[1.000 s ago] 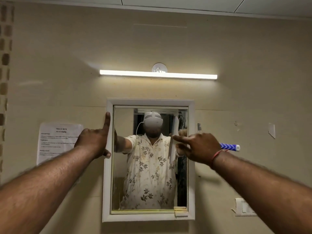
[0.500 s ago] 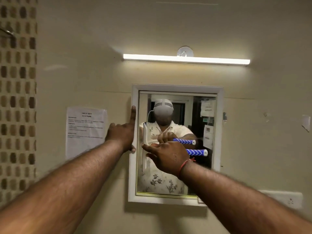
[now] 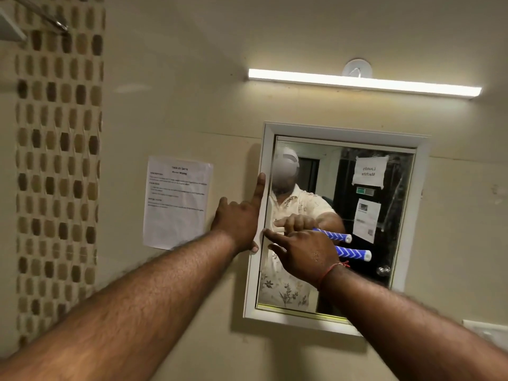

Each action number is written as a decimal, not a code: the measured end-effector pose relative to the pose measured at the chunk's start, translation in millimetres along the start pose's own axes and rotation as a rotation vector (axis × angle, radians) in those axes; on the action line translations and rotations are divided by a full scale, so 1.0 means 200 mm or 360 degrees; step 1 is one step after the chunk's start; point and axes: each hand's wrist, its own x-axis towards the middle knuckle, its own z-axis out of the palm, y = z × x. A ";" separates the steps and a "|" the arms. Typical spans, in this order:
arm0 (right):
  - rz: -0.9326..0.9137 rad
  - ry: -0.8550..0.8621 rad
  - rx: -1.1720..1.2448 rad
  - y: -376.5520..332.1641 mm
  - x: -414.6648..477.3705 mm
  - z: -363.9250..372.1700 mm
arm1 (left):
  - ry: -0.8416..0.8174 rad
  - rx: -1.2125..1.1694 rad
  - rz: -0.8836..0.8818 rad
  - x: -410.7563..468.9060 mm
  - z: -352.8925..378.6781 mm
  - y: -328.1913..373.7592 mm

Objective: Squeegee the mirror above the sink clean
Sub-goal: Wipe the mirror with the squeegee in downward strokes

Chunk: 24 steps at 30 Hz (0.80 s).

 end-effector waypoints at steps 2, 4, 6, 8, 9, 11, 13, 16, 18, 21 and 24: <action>0.0007 0.0019 -0.0022 0.00 0.00 0.00 | 0.0000 0.0009 0.0003 0.00 0.00 0.01; 0.0023 0.0021 -0.0039 -0.01 0.00 0.01 | 0.0001 0.0024 -0.0002 -0.01 0.01 0.02; 0.0035 -0.0002 -0.0016 -0.01 0.00 0.01 | -0.0001 0.0034 -0.0007 -0.01 0.01 0.03; 0.0035 -0.0020 0.0010 -0.01 -0.02 0.01 | -0.0008 0.0035 -0.0012 -0.01 0.02 0.04; 0.0022 -0.0013 0.0014 -0.01 -0.03 0.00 | -0.0010 0.0036 -0.0011 -0.01 0.02 0.04; -0.0013 0.0020 -0.0009 -0.01 -0.04 0.00 | 0.0003 0.0043 -0.0003 -0.01 0.03 0.04; -0.0025 0.0030 -0.0040 -0.01 -0.04 0.00 | 0.0012 0.0050 0.0016 -0.01 0.04 0.04; -0.0026 -0.0019 -0.0001 0.00 -0.02 -0.01 | -0.0006 0.0049 0.0034 -0.01 0.04 0.02; -0.0012 -0.0060 0.0039 0.00 -0.02 -0.01 | -0.0001 0.0028 0.0033 -0.01 0.04 0.02; -0.0009 -0.0020 0.0030 0.01 -0.02 0.00 | -0.0009 0.0016 0.0035 -0.02 0.04 0.03; -0.0010 -0.0011 0.0021 0.00 -0.03 0.01 | 0.0003 0.0040 0.0032 -0.02 0.05 0.03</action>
